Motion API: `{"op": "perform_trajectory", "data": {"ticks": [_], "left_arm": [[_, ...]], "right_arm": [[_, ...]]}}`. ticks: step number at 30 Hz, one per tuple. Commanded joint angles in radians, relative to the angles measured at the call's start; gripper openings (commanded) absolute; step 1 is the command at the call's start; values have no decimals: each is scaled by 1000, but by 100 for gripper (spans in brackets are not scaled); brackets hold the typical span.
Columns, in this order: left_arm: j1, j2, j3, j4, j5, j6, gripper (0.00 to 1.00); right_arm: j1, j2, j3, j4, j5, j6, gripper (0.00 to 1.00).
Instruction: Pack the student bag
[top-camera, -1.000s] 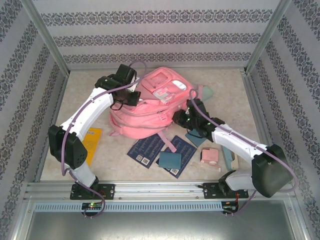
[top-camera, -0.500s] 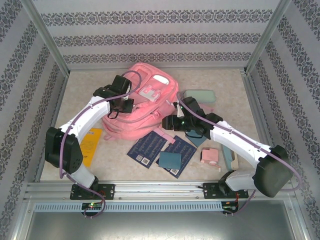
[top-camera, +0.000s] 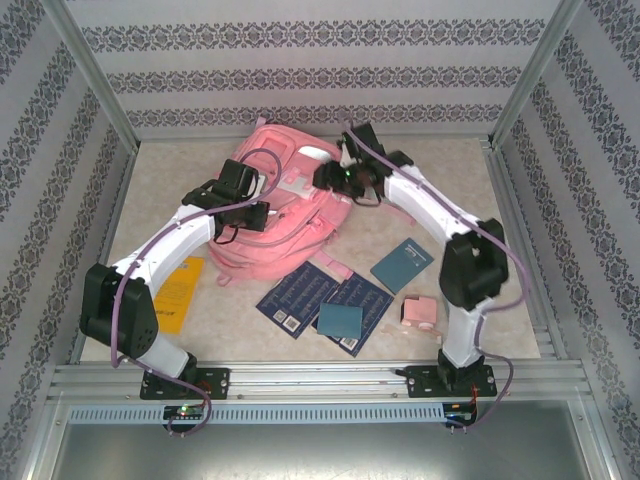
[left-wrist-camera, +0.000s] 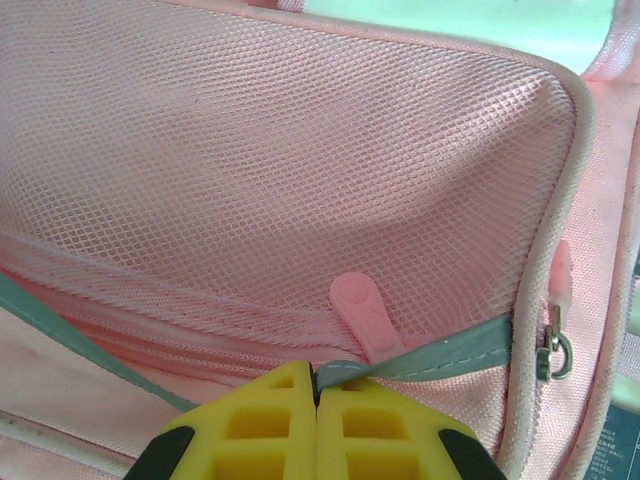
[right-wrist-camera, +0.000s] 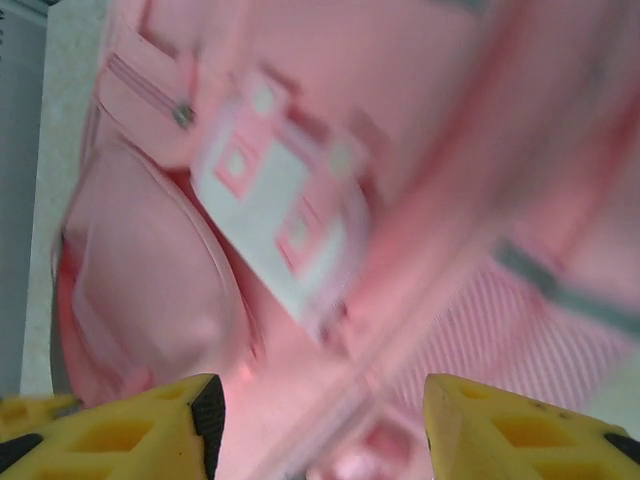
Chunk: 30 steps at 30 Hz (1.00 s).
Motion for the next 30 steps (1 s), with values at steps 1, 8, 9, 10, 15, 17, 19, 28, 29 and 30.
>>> {"op": "perform_trajectory", "data": {"ticks": [1,8,9,10,15,17,19,28,29,30], "left_arm": [[9,-26,-12,76,36,14,0],[11,-24,-17,87,38,20,0],[11,-23,-18,90,40,20,0],[12,-23,-18,91,40,20,0],[12,-13,-15,98,45,18,0],[11,-5,-6,94,43,21,0],[11,0,2,91,43,23,0],[11,30,48,71,53,44,0],[11,41,66,58,47,48,0],[11,57,89,41,39,53,0]], "right_arm": [[-9,155,223,-194,18,-134,55],[-12,379,498,-352,-4,-172,51],[-14,387,500,-347,-10,-174,50],[-13,391,499,-341,-22,-171,50],[-9,401,470,-299,-131,-143,43],[-7,399,451,-285,-180,-129,38],[-9,386,405,-243,-223,-98,33],[-17,299,210,-110,-267,-56,0],[-24,260,155,-55,-266,-28,0],[-31,218,94,6,-269,14,0]]}}
